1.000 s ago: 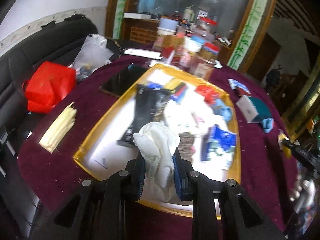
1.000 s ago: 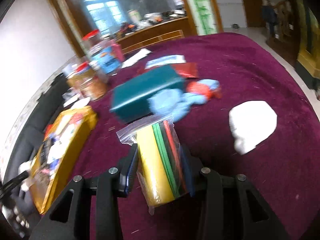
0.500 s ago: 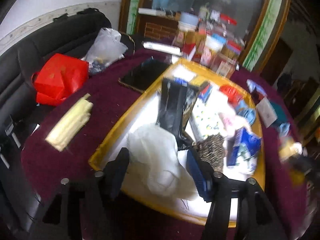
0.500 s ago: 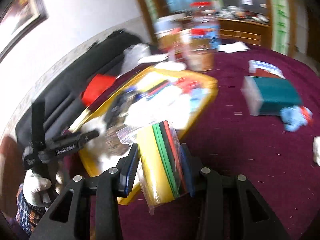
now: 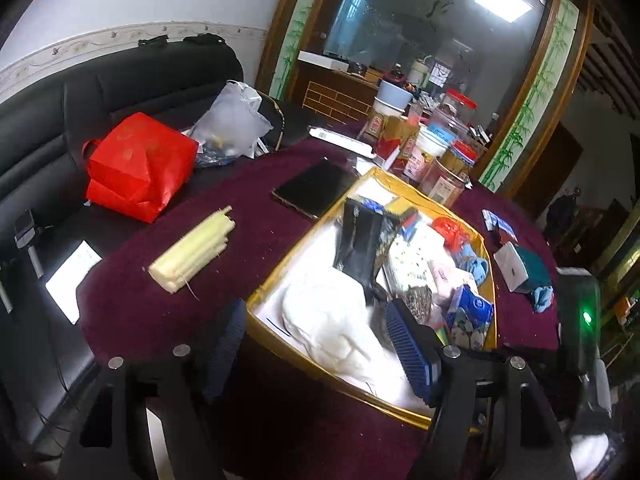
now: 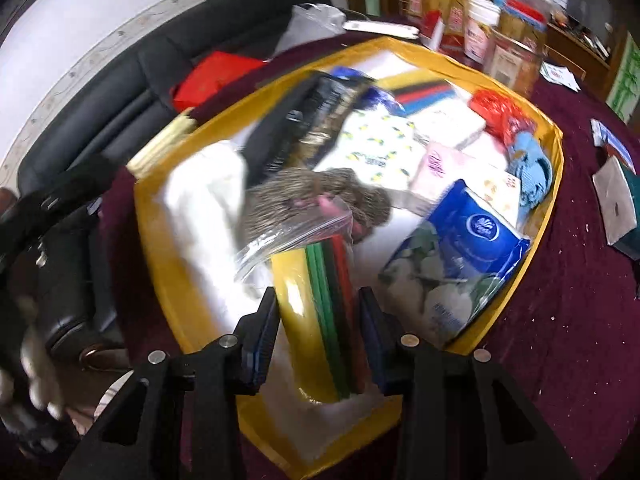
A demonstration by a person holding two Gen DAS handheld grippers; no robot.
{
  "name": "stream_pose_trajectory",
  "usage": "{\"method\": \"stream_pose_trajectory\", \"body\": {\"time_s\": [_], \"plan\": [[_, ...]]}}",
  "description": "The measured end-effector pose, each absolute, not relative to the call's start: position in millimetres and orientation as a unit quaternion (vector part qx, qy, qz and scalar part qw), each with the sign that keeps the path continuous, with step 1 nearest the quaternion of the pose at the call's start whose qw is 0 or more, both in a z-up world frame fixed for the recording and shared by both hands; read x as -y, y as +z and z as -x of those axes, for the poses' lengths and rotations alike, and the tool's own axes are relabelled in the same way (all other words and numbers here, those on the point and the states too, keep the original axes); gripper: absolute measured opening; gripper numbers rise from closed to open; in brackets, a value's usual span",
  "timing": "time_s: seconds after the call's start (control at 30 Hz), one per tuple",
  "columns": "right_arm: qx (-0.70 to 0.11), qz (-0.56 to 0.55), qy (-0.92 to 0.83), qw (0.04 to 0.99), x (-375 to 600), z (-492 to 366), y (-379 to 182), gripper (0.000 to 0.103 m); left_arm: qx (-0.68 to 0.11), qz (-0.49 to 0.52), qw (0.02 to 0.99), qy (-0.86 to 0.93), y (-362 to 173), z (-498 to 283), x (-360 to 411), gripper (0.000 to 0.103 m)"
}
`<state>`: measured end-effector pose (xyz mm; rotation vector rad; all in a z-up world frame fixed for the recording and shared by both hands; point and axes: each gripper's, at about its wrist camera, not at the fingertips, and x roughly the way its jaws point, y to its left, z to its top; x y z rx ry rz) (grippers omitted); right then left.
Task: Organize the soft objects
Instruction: 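Withdraw both open grippers from the tray toward the remaining items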
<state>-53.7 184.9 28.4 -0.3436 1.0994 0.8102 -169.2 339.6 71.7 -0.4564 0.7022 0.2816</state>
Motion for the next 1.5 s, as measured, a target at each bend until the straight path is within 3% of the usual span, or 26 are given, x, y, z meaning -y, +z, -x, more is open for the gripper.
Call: {"method": "stream_pose_trajectory", "body": {"time_s": [0.17,0.3,0.57,0.93,1.5], "plan": [[-0.507,0.158,0.376,0.760,-180.1,55.2,28.4,0.041,-0.348,0.201,0.906,0.129,70.0,165.8,-322.7,0.076],[-0.471,0.166,0.375,0.781,-168.2,72.1,47.0,0.057,-0.347,0.182,0.910,0.136,75.7,166.9,-309.4,0.078],[-0.388,0.135,0.359,0.838,-110.3,104.6,84.7,0.070,-0.320,0.105,0.924,0.184,95.1,173.5,-272.4,0.093],[-0.396,0.062,0.313,0.861,-28.0,102.7,81.6,0.071,-0.321,0.004,0.929,0.183,103.1,167.5,-207.6,0.096],[-0.411,0.012,0.260,0.874,46.6,96.7,67.9,0.071,-0.346,-0.027,0.929,0.131,99.2,164.2,-156.4,0.096]]}}
